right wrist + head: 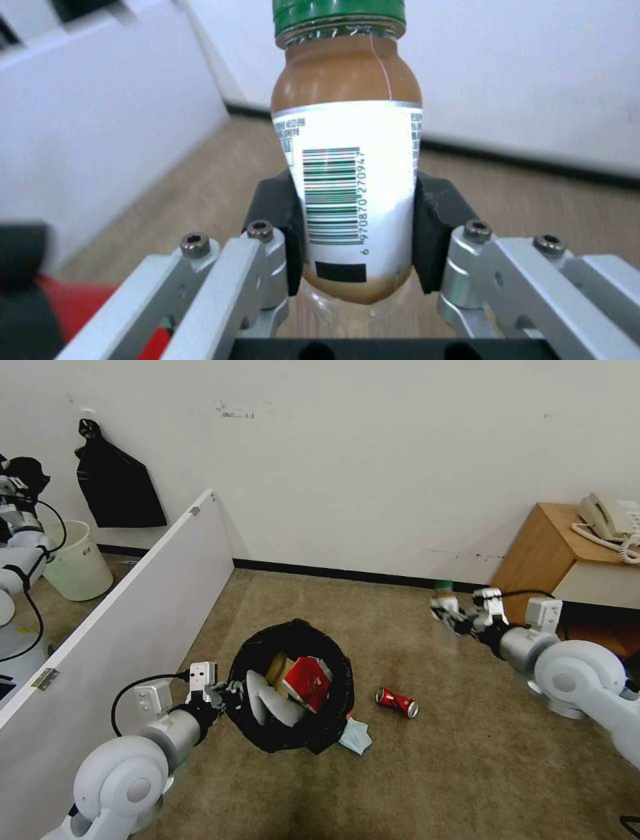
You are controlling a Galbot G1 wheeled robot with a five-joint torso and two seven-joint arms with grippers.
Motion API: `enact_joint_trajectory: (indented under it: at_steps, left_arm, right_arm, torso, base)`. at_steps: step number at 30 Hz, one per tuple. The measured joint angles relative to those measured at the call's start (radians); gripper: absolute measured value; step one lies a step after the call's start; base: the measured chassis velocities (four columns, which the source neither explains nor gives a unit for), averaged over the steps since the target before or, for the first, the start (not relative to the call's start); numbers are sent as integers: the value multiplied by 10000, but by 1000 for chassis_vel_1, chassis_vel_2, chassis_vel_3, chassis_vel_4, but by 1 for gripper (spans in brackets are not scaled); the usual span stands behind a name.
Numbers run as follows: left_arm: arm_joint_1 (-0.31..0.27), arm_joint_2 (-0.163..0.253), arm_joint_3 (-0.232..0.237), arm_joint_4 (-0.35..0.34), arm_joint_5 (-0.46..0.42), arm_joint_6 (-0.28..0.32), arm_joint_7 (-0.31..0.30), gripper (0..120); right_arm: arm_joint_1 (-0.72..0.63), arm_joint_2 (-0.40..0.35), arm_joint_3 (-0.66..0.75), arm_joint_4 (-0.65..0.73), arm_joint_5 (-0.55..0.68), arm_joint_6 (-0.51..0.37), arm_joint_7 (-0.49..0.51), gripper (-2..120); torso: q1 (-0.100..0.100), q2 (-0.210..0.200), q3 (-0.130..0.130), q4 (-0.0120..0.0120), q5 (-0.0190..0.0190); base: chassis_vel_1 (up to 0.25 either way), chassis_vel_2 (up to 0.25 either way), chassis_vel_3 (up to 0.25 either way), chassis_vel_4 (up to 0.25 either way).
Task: Pick up the trash bin and place the garbage on the floor into it.
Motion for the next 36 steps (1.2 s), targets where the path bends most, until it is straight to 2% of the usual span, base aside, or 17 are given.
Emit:
enact_joint_trajectory:
  at_steps: [11, 24, 30, 36]
  left_arm:
    - [-103, 71, 304, -9, -170, 209, -65, 0]
    - [-108, -101, 540, -81, -128, 300, -64, 0]
    - [-150, -116, 659, -121, -110, 360, -42, 0]
    - [-231, -114, 762, -149, -117, 374, -21, 0]
  right_arm:
    - [977, -100, 5, 1391, -392, 1080, -480, 29]
    - [1826, -318, -163, 2270, -314, 1270, -1184, 29]
    - [2154, -17, -860, 2378, -590, 1391, -1523, 29]
    - [2389, 368, -1703, 2321, -1374, 1689, -2149, 29]
  torso:
    - [1, 0, 0, 0, 2]
    - [0, 0, 0, -1, 1]
    - [1, 0, 0, 0, 2]
    - [0, -1, 0, -1, 2]
  base:
    - [0, 0, 0, 0]
    - [0, 0, 0, 0]
    - [0, 0, 0, 0]
    - [0, 0, 0, 0]
